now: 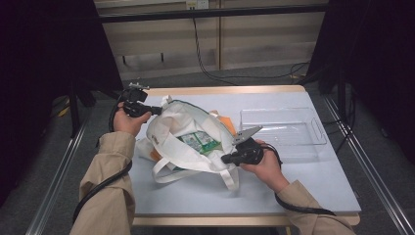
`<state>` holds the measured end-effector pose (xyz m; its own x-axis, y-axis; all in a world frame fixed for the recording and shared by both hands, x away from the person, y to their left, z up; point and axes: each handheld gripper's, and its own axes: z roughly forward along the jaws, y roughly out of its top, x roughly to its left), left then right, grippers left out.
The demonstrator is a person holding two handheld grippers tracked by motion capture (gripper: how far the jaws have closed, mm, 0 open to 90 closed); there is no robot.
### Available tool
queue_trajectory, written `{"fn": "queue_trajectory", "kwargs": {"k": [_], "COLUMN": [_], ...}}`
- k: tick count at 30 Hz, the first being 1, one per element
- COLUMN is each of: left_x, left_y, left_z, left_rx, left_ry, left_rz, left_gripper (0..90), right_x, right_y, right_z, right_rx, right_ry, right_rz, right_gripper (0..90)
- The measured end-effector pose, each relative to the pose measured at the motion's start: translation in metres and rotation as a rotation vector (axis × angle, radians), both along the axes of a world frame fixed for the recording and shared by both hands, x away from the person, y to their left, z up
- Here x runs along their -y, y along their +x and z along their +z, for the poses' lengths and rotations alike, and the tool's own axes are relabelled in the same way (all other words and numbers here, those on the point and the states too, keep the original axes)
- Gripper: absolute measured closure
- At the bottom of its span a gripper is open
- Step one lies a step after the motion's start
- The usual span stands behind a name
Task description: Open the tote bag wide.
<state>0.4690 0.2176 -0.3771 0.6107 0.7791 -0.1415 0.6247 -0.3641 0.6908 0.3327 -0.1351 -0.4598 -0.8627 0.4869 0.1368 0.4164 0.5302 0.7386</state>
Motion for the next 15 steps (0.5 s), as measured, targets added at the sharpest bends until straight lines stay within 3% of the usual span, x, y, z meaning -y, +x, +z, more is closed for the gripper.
{"fn": "queue_trajectory", "kwargs": {"k": [1, 3, 15], "left_x": [0.0, 0.003, 0.005], "left_y": [0.002, 0.005, 0.018], "left_z": [-0.003, -0.009, -0.029], "left_rx": [-0.007, -0.021, -0.056], "left_ry": [0.014, -0.009, 0.005], "left_rz": [-0.012, 0.004, 0.009], "left_gripper": [89.4, 89.4, 89.4], "right_x": [0.0, 0.001, 0.001], "right_y": [0.0, -0.001, -0.002], "right_z": [0.0, -0.002, -0.008], "right_rx": [0.001, -0.003, -0.001], "right_ry": [-0.005, -0.002, -0.006], "right_rz": [-0.001, -0.001, -0.001], "right_gripper": [90.0, 90.0, 90.0]}}
